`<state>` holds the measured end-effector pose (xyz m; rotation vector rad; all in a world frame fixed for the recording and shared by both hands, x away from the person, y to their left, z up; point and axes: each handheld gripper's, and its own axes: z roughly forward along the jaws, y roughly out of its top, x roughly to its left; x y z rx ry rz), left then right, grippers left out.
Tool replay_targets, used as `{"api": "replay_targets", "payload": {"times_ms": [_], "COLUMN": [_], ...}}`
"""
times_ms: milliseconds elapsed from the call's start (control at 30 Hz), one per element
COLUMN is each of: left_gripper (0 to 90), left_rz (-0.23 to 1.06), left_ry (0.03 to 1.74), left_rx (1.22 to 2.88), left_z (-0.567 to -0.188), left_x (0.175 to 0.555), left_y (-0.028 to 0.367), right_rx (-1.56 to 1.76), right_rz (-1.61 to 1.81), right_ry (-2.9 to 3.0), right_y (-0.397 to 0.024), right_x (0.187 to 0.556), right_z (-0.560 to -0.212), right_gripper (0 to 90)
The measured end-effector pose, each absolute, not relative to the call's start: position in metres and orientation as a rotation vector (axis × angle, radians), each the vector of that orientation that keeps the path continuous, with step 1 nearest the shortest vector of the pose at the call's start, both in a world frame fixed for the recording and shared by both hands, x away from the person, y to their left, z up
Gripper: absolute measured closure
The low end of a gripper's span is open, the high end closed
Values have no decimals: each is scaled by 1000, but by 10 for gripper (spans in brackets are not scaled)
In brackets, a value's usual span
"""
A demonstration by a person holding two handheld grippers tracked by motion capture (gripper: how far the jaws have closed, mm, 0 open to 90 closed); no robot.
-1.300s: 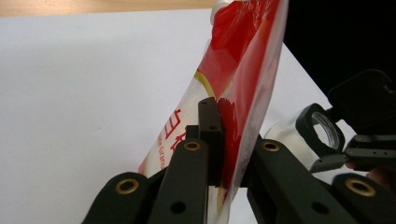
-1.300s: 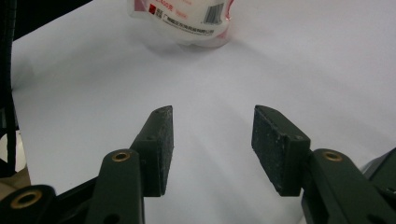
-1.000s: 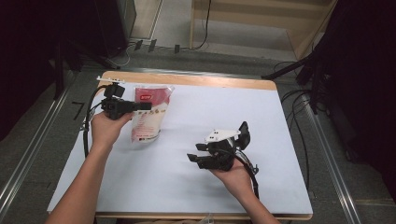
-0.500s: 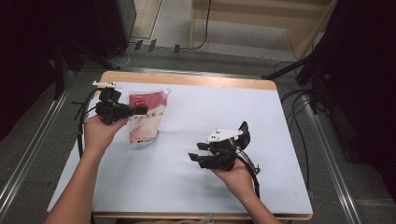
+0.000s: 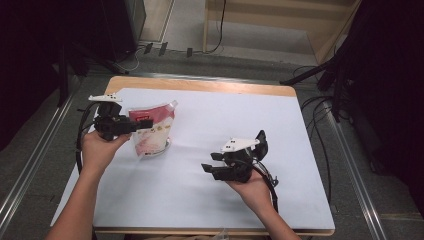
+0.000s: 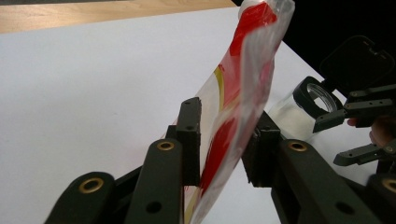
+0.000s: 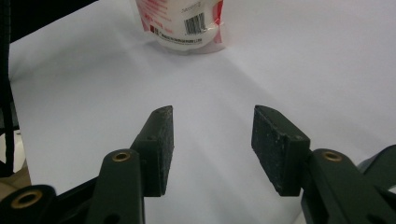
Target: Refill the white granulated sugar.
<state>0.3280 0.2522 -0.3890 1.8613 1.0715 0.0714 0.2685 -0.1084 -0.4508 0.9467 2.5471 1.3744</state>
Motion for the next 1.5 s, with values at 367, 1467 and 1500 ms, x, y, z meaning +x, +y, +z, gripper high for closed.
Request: {"api": "replay_targets", "payload": {"times_ms": [367, 1467, 1500], "left_gripper": [629, 450, 448], "left_rz": [107, 157, 151], "left_ry": [1039, 995, 991], "left_rx": [1892, 1979, 1982], "left_z": [-388, -381, -381], "left_x": [321, 296, 295], "left_y": [253, 264, 266], "right_rx": [946, 959, 957], "right_rz": [1369, 1385, 1382], "right_ry": [2552, 2534, 2533], "right_y": [-108, -124, -124], "right_x": [269, 271, 271], "right_z": [-450, -433, -433], "right_gripper": [495, 495, 494]}}
